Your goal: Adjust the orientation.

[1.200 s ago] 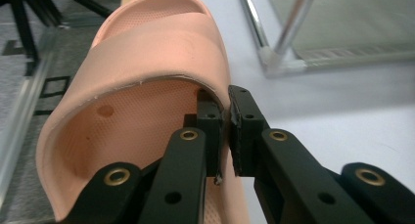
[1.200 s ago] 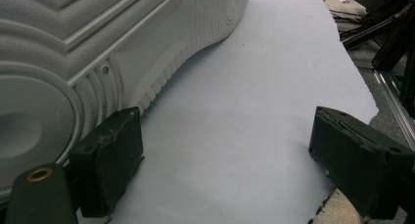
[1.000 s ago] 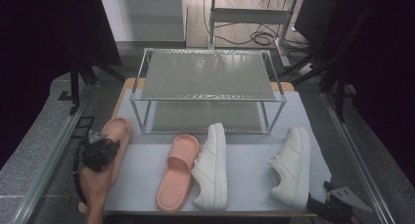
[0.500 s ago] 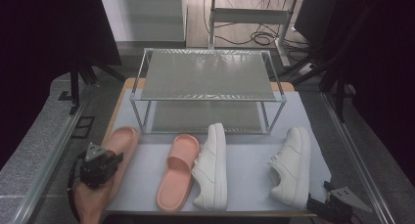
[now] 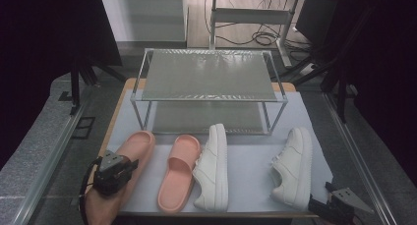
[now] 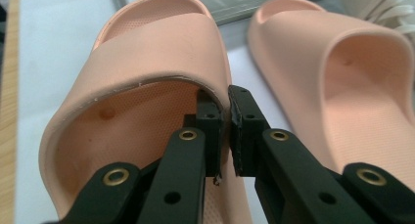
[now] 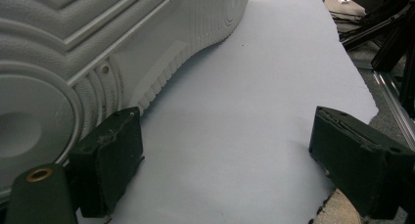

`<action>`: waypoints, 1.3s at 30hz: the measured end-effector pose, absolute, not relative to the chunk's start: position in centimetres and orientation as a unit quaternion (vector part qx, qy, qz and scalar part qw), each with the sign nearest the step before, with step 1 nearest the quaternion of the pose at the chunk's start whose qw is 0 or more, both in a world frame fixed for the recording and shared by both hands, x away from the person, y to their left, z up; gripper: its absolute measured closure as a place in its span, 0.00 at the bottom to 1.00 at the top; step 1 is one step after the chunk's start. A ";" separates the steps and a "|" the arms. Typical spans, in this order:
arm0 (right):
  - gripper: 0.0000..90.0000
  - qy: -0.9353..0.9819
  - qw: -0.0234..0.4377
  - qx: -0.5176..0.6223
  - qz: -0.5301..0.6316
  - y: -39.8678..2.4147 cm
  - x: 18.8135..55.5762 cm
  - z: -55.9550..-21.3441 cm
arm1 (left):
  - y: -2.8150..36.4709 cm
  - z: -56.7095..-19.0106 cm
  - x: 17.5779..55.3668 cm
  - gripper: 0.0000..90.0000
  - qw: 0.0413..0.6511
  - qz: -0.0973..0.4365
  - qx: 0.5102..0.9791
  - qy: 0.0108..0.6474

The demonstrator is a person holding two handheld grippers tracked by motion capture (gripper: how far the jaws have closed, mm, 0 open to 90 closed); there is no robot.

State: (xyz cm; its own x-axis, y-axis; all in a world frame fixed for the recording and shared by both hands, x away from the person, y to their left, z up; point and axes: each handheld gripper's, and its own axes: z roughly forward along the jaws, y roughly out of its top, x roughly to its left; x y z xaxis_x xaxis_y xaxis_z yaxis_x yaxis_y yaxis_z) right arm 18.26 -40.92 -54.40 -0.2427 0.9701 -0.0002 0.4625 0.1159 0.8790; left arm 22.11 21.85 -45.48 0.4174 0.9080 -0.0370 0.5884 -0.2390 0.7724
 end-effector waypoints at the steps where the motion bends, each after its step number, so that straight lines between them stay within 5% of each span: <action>1: 0.14 0.677 0.315 0.529 0.403 -40.9 18.3 -54.4 | 21.6 -45.5 22.3 0.94 0.369 0.216 0.758 0.493; 39: 0.14 0.678 0.315 0.528 0.403 -40.9 18.2 -54.4 | 14.8 -47.0 32.6 0.93 0.367 0.236 0.748 0.500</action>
